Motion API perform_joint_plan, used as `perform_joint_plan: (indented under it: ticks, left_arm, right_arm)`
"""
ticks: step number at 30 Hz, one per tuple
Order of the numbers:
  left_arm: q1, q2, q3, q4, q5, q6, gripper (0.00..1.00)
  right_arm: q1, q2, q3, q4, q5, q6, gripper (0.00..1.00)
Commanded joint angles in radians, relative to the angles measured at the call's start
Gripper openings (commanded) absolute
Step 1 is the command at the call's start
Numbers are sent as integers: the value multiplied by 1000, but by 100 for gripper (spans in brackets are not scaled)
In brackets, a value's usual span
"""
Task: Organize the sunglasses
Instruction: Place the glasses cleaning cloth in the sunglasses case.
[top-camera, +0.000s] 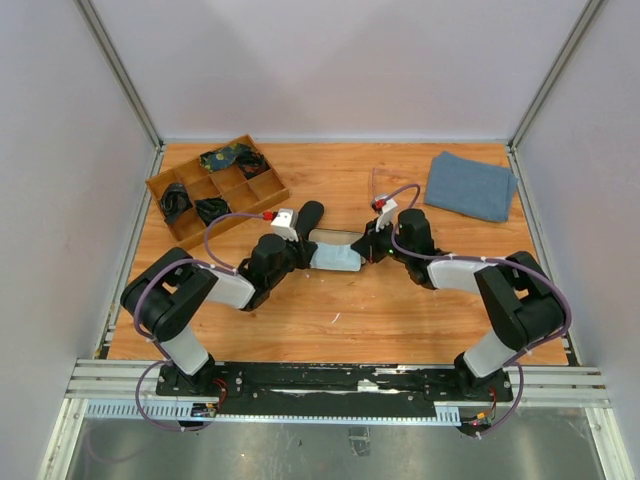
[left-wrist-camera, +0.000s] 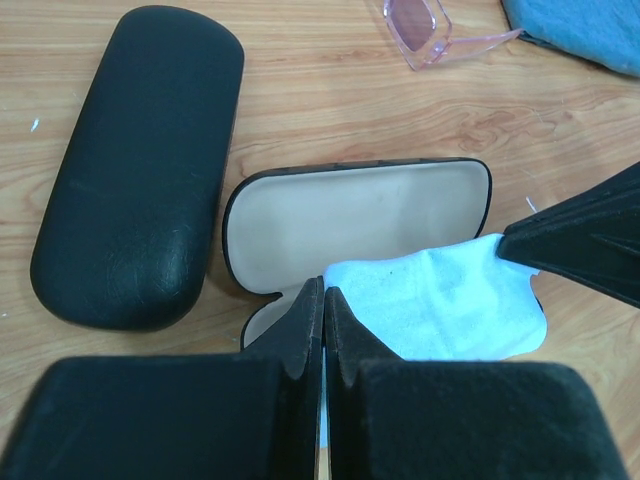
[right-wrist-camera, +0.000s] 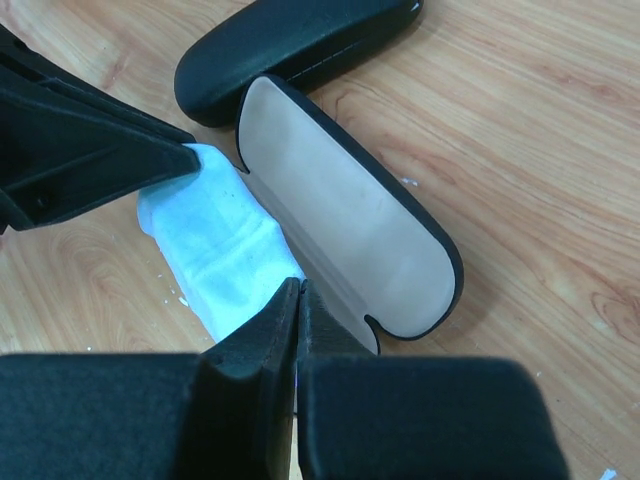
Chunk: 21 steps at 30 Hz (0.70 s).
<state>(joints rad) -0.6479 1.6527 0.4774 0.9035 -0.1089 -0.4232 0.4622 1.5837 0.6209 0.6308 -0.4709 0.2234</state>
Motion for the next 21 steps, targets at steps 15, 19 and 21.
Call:
perform_joint_plan:
  ticks: [15,19,21]
  left_arm:
    - [27,70,55,52,38,15,1]
    - [30,82,57,57,43,14,1]
    - [31,88,58,59,46,13,1]
  right_arm:
    - [-35,78,58,56,-53,4,1]
    - [-41,88,61,58,-59,5,1]
    - [-43,94,62,61,-62,6,1]
